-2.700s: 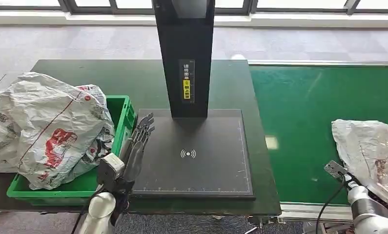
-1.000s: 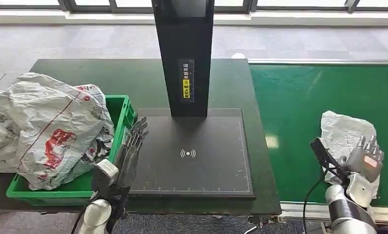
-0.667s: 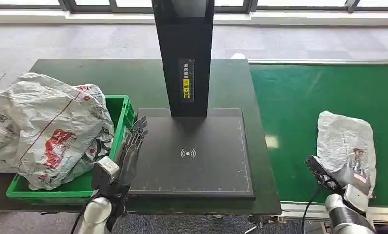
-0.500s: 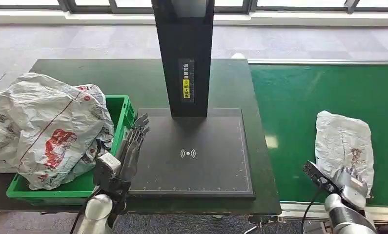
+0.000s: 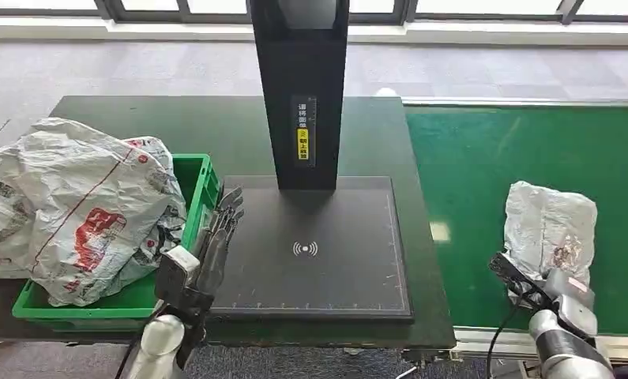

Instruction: Moved the parcel from conveyor to table for the left to box.

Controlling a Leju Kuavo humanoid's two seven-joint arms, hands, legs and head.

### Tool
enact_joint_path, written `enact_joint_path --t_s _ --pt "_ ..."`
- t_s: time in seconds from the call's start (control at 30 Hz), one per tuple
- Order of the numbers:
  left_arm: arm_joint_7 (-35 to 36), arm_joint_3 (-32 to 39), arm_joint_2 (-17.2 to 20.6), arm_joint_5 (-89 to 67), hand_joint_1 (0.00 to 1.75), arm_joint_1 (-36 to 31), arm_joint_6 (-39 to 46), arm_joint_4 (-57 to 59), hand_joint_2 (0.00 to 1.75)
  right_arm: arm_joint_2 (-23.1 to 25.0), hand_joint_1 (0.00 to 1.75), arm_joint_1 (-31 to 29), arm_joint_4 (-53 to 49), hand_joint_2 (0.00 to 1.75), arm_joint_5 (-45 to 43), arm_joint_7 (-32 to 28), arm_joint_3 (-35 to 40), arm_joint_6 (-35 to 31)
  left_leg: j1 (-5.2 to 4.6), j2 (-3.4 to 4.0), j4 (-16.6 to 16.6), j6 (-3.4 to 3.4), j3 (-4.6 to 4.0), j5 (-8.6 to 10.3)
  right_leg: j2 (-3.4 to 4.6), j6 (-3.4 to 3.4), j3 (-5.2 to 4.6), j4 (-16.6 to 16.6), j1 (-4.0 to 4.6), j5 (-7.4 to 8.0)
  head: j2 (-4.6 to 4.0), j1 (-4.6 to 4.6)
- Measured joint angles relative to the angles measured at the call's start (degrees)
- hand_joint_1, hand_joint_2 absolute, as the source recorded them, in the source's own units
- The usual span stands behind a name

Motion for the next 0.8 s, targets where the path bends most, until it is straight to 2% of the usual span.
enact_joint_path --t_s 0.1,0.23,0.33,0.43,0.8 --pt "0.0 0.3 0.0 0.0 0.0 0.1 0.0 0.0 0.0 0.8 1.75 0.7 0.0 1.75 -0.4 -3.6 0.0 -7.1 0.0 -0.01 0.0 -0.01 -0.06 0.0 0.0 -0.01 -0.1 0.0 0.0 -0.01 0.02 0.0" --pt "0.0 0.7 0.0 0.0 0.0 0.3 0.0 0.0 0.0 1.7 1.75 1.2 -0.1 1.75 -0.8 -5.1 0.0 -10.2 0.0 -0.03 0.0 -0.01 -0.16 0.01 -0.01 -0.03 -0.19 0.1 0.0 -0.02 0.02 0.0" --pt "0.0 0.9 0.0 0.0 0.0 0.3 0.0 0.0 0.0 2.6 1.75 1.9 -1.6 1.75 -3.8 -10.5 0.0 -18.0 0.0 -0.01 0.0 -0.02 -0.23 0.01 0.0 -0.03 -0.26 0.1 0.0 -0.02 0.0 0.0" --pt "0.0 1.0 0.0 0.1 0.0 0.3 0.2 -0.1 0.0 4.5 1.75 2.6 -4.6 1.75 -8.4 -15.8 0.0 -22.1 0.0 0.02 0.0 -0.02 -0.23 0.01 0.03 -0.03 -0.28 0.1 0.0 -0.02 0.0 0.0" --pt "0.0 1.3 -0.3 0.3 0.0 0.7 1.2 -1.5 0.0 9.5 1.75 5.3 -13.3 1.75 -22.5 -25.6 0.1 -22.1 -0.02 -0.03 0.0 -0.02 -0.25 0.01 0.0 -0.03 -0.28 0.1 -0.03 -0.02 0.02 0.0"
